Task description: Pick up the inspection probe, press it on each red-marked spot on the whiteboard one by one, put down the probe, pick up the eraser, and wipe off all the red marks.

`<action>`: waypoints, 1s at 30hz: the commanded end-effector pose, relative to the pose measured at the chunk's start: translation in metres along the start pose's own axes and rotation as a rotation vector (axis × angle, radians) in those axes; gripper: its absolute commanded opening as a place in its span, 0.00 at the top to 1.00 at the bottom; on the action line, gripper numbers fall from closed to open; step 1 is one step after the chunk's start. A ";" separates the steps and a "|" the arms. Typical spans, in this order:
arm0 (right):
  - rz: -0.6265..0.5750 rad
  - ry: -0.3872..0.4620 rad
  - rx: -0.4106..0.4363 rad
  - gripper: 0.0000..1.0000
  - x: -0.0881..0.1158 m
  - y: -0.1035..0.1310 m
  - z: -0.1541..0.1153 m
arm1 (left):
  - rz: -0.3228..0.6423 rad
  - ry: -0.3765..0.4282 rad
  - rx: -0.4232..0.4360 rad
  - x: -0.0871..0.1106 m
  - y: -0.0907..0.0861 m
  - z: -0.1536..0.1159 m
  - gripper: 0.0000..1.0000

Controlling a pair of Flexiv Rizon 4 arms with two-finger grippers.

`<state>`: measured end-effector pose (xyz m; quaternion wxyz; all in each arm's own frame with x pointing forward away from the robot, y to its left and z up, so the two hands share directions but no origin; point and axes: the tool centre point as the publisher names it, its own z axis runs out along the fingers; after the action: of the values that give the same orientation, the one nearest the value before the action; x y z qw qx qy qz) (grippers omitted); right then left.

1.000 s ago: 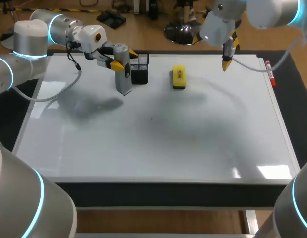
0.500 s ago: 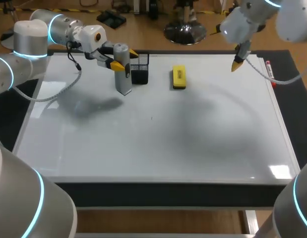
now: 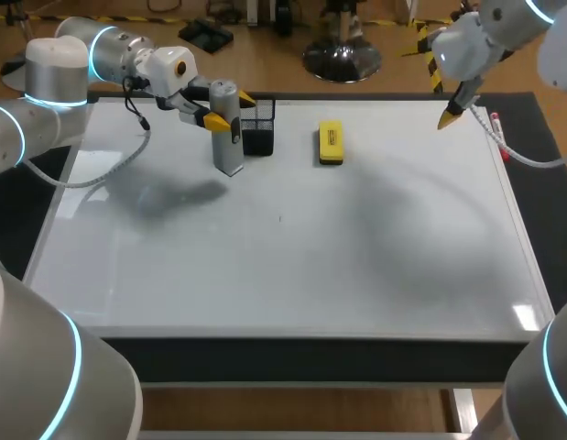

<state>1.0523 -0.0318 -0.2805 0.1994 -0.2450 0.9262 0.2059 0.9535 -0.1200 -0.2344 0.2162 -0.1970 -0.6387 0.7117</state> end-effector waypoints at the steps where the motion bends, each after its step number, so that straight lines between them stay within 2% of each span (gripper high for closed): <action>1: -0.001 0.002 0.004 0.00 0.001 0.000 -0.001 | -0.001 0.004 -0.003 -0.001 -0.002 -0.001 1.00; 9: -0.001 0.002 0.004 0.00 0.001 0.000 -0.001 | -0.001 0.004 -0.003 -0.001 -0.002 -0.001 1.00; 13: -0.001 0.002 0.004 0.00 0.001 0.000 -0.001 | -0.004 -0.044 -0.016 0.004 -0.009 0.005 1.00; 22: -0.001 0.002 0.004 0.00 0.001 0.000 -0.001 | -0.001 -0.089 -0.037 -0.001 -0.049 0.000 1.00; 30: -0.001 0.002 0.004 0.00 0.001 0.000 -0.001 | 0.027 -0.111 -0.036 -0.018 -0.074 -0.002 1.00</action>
<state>1.0511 -0.0318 -0.2804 0.2003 -0.2445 0.9263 0.2052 0.9794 -0.1190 -0.1713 0.1891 -0.1817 -0.6351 0.7266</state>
